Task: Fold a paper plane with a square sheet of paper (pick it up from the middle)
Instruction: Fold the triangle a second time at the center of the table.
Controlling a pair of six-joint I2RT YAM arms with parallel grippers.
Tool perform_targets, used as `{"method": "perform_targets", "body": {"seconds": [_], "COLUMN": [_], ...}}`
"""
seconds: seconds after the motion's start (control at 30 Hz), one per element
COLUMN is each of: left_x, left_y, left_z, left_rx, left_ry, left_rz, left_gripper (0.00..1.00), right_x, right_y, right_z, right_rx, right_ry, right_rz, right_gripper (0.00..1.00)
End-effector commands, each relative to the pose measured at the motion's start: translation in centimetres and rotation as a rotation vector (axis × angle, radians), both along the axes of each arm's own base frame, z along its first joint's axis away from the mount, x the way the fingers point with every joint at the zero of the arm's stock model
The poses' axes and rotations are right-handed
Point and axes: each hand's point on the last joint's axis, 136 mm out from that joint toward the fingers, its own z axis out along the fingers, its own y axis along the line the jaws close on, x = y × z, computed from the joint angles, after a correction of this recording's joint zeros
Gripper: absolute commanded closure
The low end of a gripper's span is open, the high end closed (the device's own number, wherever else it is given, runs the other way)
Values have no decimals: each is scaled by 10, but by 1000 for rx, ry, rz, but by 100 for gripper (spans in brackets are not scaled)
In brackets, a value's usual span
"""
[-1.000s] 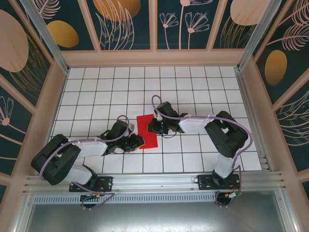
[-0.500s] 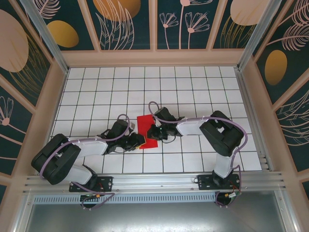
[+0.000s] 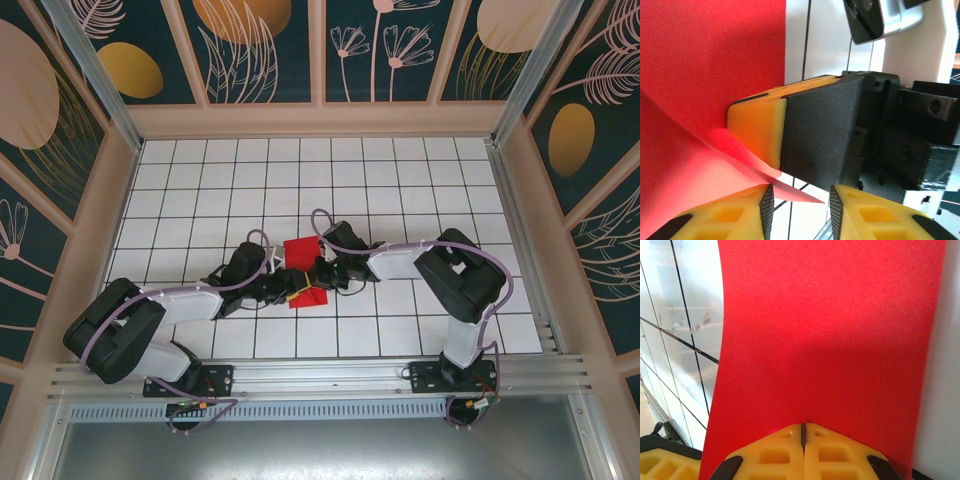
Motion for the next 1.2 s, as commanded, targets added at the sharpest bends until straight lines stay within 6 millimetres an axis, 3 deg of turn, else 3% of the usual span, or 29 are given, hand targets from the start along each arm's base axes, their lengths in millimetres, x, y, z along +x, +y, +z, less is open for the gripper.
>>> {"method": "perform_targets", "body": {"seconds": [0.0, 0.33, 0.57, 0.73, 0.9, 1.17], "left_x": [8, 15, 17, 17, 16, 16], "left_y": [-11, -15, -15, -13, -10, -9], "left_z": [15, 17, 6, -1, -6, -8], "left_rx": [-52, -50, -25, -4, 14, 21], "left_ry": [-37, -54, -36, -28, -21, -18], "left_rz": [-15, -18, -12, -8, 0, 1], "left_gripper": [61, 59, 67, 75, 83, 86], "right_x": [5, 7, 14, 5, 1, 1], "right_y": [-6, -26, -55, -43, -24, -10], "right_z": [18, 31, 47, 55, 57, 52], "right_rx": [55, 81, 84, 133, 159, 166], "right_ry": [-10, -6, -91, -143, -147, -134], "right_rz": [-42, -112, -175, -66, 0, 30], "right_gripper": [93, 86, 74, 66, 65, 75]}}
